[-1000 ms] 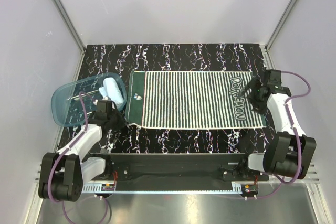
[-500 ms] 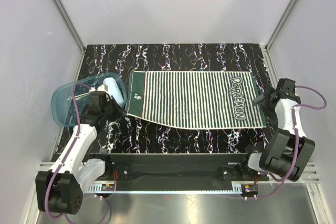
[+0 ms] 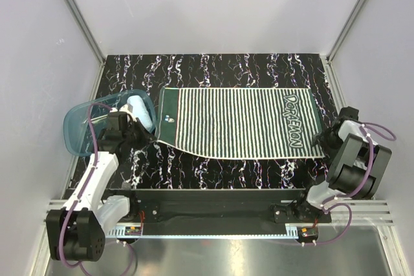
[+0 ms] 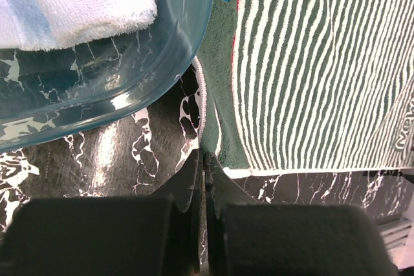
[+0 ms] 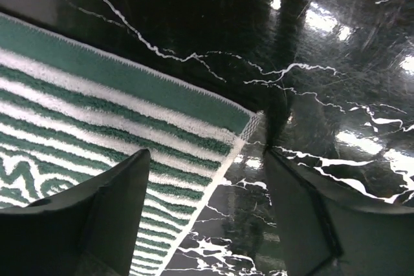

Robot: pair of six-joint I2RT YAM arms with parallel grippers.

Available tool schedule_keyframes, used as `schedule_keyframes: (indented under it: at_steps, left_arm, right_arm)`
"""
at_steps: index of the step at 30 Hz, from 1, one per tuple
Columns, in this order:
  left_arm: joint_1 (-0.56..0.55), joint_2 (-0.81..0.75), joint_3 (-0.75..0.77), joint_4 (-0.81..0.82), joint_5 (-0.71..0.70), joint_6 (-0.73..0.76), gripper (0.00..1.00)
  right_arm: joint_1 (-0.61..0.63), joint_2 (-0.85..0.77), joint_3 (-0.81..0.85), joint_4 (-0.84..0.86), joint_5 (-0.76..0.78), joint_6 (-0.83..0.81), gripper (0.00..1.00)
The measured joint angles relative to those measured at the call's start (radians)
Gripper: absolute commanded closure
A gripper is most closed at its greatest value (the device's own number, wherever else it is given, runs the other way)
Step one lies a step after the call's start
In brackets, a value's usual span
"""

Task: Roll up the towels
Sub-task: Fold the towel

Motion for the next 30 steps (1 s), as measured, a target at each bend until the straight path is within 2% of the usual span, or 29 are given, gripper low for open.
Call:
schedule_keyframes:
  at_steps: [1,5,6,8,9,11,19,23,30]
  left_arm:
    - [0.005,0.003,0.0,0.002,0.006,0.0,1.0]
    - [0.019,0.016,-0.001,0.013,0.03,0.0,1.0]
    - [0.021,0.018,-0.002,0.017,0.033,0.0,1.0]
    - [0.022,0.024,-0.003,0.023,0.042,0.0,1.0]
    - [0.022,0.027,-0.003,0.024,0.045,0.0,1.0]
    - [0.024,0.032,-0.003,0.027,0.052,0.0,1.0]
    - [0.045,0.042,-0.008,0.039,0.068,0.0,1.0]
    - [0.045,0.04,-0.008,0.037,0.068,0.0,1.0]
    - [0.002,0.014,-0.008,0.021,0.065,-0.001,1.0]
  right_arm:
    - [-0.002,0.011,0.0,0.0,0.004,0.001,0.25]
    - [-0.004,0.021,0.006,0.015,0.019,0.005,0.51]
    - [-0.005,0.022,0.006,0.019,0.019,0.003,0.63]
    - [-0.008,0.024,0.006,0.033,0.018,0.006,0.71]
    - [-0.008,0.024,0.006,0.04,0.018,0.009,0.82]
    - [-0.008,0.024,0.005,0.055,0.015,0.008,0.89]
    - [-0.008,-0.011,0.005,0.055,0.004,0.0,0.91]
    - [-0.008,-0.091,0.005,0.031,-0.011,-0.005,1.0]
    - [-0.061,-0.182,0.021,-0.01,-0.056,-0.03,1.0]
